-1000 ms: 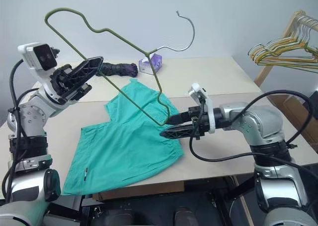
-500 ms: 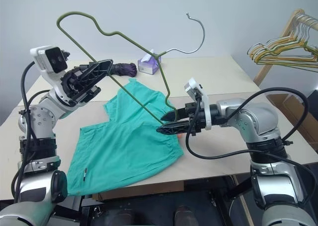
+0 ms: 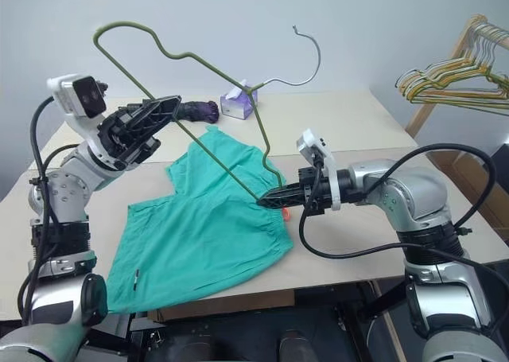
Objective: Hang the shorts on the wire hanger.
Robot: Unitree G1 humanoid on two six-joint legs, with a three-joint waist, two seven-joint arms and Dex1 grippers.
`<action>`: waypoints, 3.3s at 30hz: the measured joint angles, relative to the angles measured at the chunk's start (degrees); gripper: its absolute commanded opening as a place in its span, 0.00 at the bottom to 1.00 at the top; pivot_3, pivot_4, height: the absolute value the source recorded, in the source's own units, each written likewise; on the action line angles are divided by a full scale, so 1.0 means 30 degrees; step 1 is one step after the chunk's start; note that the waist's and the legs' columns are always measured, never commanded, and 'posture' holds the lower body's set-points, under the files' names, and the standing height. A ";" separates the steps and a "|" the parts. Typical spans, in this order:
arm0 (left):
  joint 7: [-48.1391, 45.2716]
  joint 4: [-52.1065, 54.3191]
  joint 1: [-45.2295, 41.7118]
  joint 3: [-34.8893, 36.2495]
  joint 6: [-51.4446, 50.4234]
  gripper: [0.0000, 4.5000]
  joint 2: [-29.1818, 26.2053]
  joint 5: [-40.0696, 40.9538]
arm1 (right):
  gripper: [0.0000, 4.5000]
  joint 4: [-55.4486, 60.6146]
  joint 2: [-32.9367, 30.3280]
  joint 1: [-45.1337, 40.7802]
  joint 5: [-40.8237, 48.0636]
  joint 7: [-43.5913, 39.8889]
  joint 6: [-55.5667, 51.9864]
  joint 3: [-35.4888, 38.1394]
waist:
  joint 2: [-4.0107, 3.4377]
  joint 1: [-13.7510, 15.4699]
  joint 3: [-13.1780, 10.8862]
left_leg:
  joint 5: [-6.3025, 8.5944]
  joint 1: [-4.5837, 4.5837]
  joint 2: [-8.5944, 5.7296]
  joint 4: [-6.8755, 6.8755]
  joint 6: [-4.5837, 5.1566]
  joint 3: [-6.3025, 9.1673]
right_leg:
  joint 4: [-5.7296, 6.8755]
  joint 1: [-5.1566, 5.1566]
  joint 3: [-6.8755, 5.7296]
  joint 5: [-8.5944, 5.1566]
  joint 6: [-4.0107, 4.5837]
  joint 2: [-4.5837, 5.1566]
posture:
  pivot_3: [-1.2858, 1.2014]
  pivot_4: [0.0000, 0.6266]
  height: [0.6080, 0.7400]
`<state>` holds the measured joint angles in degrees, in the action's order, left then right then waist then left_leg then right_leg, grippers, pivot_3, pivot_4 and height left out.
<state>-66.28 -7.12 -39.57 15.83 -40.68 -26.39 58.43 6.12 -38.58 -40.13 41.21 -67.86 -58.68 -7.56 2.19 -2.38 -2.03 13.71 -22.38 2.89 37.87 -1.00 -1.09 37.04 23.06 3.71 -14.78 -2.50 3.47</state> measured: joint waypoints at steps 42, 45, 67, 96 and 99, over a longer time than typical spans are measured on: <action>0.2517 0.7506 0.8101 -0.4976 0.0994 0.99 -0.4791 -0.8209 | 0.00 -0.1774 -0.8217 1.0802 0.4471 0.2276 -0.9850 0.3973 | -0.0017 0.0478 -0.0018 | 0.0000 0.0052 0.0009 0.0000 0.0003 -0.0055 | 0.0000 -0.0017 0.0050 -0.0005 -0.0002 -0.0002 | 0.54 0.00 1.00; 0.2598 0.7659 0.8149 -0.4975 0.0996 0.99 -0.4795 -0.8215 | 0.00 -0.2075 -0.8665 1.0836 0.4259 0.1654 -0.9371 0.3456 | -0.0016 0.0526 -0.0018 | 0.0000 0.0062 0.0007 0.0001 0.0003 -0.0056 | -0.0001 -0.0031 0.0049 -0.0027 -0.0039 -0.0001 | 0.54 0.00 1.00; 0.2378 0.7635 0.8519 -0.5063 0.1042 0.99 -0.5385 -0.8567 | 0.00 -0.1614 -0.8530 0.9042 0.1198 -0.2254 -0.4582 -0.0799 | -0.0018 0.0723 -0.0019 | 0.0001 0.0087 0.0008 0.0002 0.0002 -0.0062 | 0.0000 -0.0044 0.0047 -0.0043 -0.0067 0.0000 | 0.55 0.00 1.00; 0.3445 0.7444 0.8253 -0.5951 0.1845 0.99 -0.4583 -0.9989 | 0.00 -1.4456 -0.2964 -0.2338 -0.7304 -0.6058 -0.1065 -0.7286 | -0.0030 0.1312 -0.0014 | 0.0000 0.0041 0.0004 0.0006 0.0000 -0.0065 | 0.0017 -0.0001 0.0045 0.0006 0.0013 -0.0005 | 0.56 0.00 1.00; 0.3582 0.7407 0.8241 -0.5972 0.1856 0.99 -0.4488 -1.0112 | 0.00 -1.4295 -0.2737 -0.2323 -0.7287 -0.6058 -0.1122 -0.6681 | -0.0032 0.1509 -0.0013 | 0.0000 0.0043 0.0005 0.0006 0.0001 -0.0066 | 0.0020 0.0000 0.0045 0.0006 0.0014 -0.0006 | 0.57 0.00 1.00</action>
<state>-55.53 15.10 -14.84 -2.08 -35.11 -39.85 28.09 -36.76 -46.79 -47.10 19.34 -86.03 -62.05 -27.60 2.09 2.14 -2.07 13.70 -22.25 2.90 37.88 -1.00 -1.29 37.10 23.06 3.85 -14.77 -2.45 3.46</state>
